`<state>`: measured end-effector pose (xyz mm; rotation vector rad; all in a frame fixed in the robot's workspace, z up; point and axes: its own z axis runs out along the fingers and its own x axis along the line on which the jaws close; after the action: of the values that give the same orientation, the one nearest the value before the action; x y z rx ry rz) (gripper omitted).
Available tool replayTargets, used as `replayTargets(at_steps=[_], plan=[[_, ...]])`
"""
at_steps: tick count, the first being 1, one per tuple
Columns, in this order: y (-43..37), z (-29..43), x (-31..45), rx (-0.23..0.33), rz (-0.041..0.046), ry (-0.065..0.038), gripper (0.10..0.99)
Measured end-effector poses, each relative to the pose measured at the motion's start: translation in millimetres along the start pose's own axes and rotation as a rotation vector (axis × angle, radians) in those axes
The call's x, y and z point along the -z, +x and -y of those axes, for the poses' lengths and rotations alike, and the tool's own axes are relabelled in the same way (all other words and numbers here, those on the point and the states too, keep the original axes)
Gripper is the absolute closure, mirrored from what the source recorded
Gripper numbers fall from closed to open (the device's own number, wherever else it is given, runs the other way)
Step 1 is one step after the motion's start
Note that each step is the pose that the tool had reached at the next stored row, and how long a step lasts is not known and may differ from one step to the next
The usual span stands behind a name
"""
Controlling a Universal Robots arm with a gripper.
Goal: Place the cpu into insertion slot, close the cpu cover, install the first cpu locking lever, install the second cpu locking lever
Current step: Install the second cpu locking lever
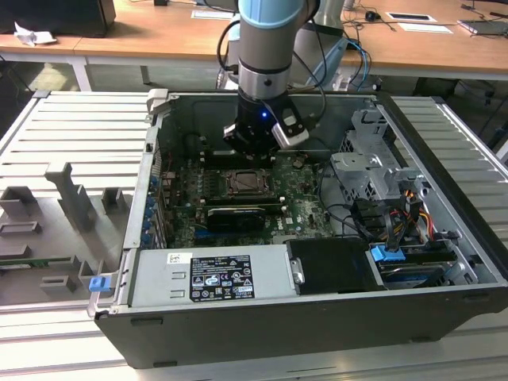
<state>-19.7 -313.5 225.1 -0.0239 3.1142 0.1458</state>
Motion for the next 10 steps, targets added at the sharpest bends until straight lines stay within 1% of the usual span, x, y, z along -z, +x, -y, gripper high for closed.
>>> replayTargets(at_steps=[2, 3, 5, 7, 8, 10], plan=[[0.1, 1.2, 0.7, 0.0, -0.0001, 0.0, 0.976], [0.0, 1.1, 3.8, 0.0, 0.0, 0.0, 0.976], [-0.3, 0.5, 12.7, 0.0, 0.0, 0.0, 0.976], [-0.4, 0.2, 18.5, 0.0, 0.0001, 0.0, 0.976], [-0.5, 0.3, 20.6, 0.0, 0.0, 0.0, 0.976], [-0.5, 1.6, 21.0, 0.0, 0.0, 0.0, 0.976]])
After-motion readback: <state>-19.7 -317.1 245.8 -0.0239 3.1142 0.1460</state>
